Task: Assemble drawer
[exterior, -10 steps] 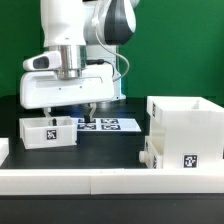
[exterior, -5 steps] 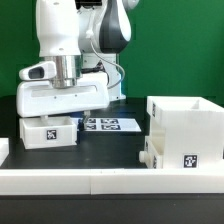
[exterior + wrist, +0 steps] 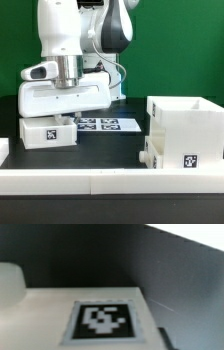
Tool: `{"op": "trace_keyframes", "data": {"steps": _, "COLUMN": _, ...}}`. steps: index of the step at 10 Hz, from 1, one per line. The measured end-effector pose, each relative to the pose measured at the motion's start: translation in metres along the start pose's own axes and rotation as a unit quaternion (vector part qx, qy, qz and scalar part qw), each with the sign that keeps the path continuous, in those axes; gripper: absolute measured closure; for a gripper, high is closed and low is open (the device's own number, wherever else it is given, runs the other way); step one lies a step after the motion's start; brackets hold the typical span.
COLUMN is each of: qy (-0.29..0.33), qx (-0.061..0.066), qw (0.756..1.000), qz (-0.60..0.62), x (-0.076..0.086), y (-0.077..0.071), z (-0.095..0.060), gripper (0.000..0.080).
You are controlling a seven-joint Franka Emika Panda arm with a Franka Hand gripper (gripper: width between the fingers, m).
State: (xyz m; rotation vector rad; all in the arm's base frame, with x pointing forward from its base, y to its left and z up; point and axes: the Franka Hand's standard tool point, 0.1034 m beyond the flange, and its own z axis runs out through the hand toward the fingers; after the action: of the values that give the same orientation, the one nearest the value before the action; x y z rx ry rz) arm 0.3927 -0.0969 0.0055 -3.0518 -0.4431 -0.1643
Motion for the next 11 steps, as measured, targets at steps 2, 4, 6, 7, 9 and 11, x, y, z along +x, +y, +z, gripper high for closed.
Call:
{"op": "trace_keyframes", "data": {"steps": 2, "qy": 0.001, "qx": 0.000, "qw": 1.000, "qz": -0.001, "x": 0.001, "y": -0.001, "z": 0.000, "gripper": 0.0758}}
{"op": "trace_keyframes", "data": {"steps": 4, "qy": 0.001, "qx": 0.003, "qw": 1.000, "qz": -0.003, "x": 0.008, "y": -0.005, "z": -0.004, "gripper": 0.0758}}
{"op": "trace_keyframes", "data": {"steps": 6, "qy": 0.008, "qx": 0.007, "qw": 1.000, "qz": -0.003, "x": 0.030, "y": -0.014, "z": -0.014, "gripper": 0.0758}}
{"op": "trace_keyframes", "data": {"steps": 7, "qy": 0.010, "qx": 0.011, "qw": 1.000, "qz": -0.007, "x": 0.044, "y": -0.021, "z": -0.019, "gripper": 0.0758}}
{"op": "trace_keyframes", "data": {"steps": 9, "qy": 0.012, "qx": 0.019, "qw": 1.000, "qz": -0.022, "x": 0.068, "y": -0.028, "z": -0.028, "gripper": 0.0757}}
{"op": "trace_keyframes", "data": {"steps": 11, "qy": 0.018, "qx": 0.021, "qw": 0.999, "qz": -0.037, "x": 0.095, "y": -0.039, "z": -0.034, "gripper": 0.0757}}
